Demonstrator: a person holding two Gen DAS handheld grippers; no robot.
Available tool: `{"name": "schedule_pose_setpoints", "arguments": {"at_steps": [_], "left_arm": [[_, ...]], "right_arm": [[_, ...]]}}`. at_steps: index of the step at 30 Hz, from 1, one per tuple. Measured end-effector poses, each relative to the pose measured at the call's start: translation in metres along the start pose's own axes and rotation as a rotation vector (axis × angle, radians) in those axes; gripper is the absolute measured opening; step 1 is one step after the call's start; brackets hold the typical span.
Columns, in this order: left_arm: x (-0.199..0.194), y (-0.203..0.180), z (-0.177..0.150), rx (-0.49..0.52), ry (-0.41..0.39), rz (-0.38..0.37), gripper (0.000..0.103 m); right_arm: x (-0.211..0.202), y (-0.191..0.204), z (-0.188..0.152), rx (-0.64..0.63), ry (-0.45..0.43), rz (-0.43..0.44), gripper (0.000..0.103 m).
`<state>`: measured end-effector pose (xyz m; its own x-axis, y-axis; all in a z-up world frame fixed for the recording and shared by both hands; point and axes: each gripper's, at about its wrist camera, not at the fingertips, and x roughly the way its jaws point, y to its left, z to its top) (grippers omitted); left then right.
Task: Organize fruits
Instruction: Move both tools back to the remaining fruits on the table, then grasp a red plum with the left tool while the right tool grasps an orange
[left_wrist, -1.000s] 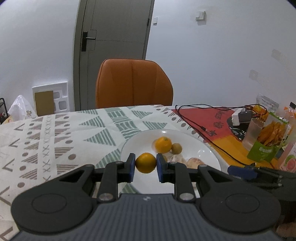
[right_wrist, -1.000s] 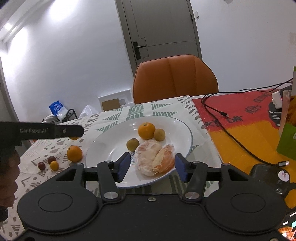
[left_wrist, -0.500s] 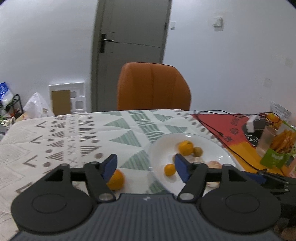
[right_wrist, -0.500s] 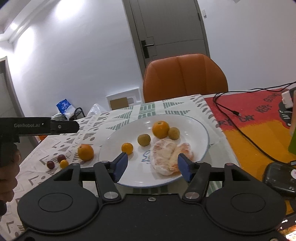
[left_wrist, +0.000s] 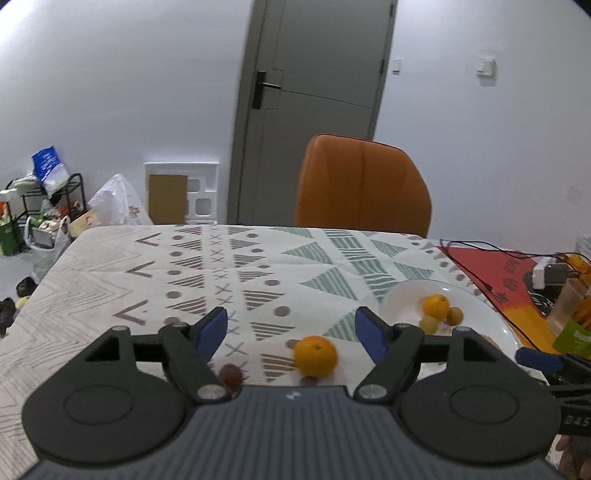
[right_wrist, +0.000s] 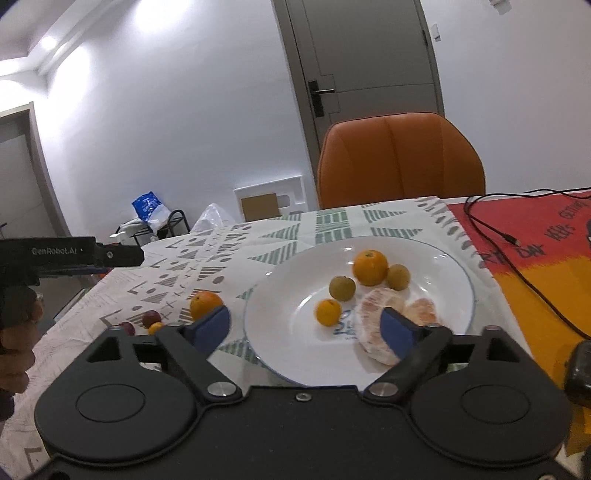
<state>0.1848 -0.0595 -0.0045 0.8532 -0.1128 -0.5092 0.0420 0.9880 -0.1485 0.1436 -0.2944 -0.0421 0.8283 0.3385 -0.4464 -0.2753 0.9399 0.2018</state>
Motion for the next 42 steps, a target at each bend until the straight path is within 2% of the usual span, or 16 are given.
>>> {"name": "schedule_pose_setpoints", "arguments": {"at_steps": [8, 19, 28, 30, 33, 37, 42], "left_arm": [[0.0, 0.022, -0.008, -0.035, 0.006, 0.026, 0.075], [0.007, 0.058, -0.022, -0.09, 0.038, 0.099, 0.075], [0.014, 0.076, -0.033, -0.122, 0.061, 0.093, 0.071], [0.016, 0.079, -0.037, -0.126, 0.072, 0.086, 0.069], [0.021, 0.08, -0.043, -0.134, 0.096, 0.073, 0.059], [0.038, 0.083, -0.05, -0.122, 0.167, 0.046, 0.023], [0.033, 0.089, -0.048, -0.124, 0.154, 0.043, 0.022]], "right_arm": [[0.01, 0.018, 0.002, -0.024, 0.014, 0.024, 0.103], [0.027, 0.039, 0.003, -0.056, 0.052, 0.042, 0.103], [0.039, 0.055, 0.003, -0.085, 0.074, 0.037, 0.103], [0.042, 0.058, 0.003, -0.089, 0.083, 0.039, 0.103], [0.047, 0.063, 0.004, -0.095, 0.093, 0.043, 0.103], [0.055, 0.068, 0.005, -0.099, 0.103, 0.047, 0.103], [0.06, 0.076, 0.008, -0.114, 0.1, 0.069, 0.102]]}}
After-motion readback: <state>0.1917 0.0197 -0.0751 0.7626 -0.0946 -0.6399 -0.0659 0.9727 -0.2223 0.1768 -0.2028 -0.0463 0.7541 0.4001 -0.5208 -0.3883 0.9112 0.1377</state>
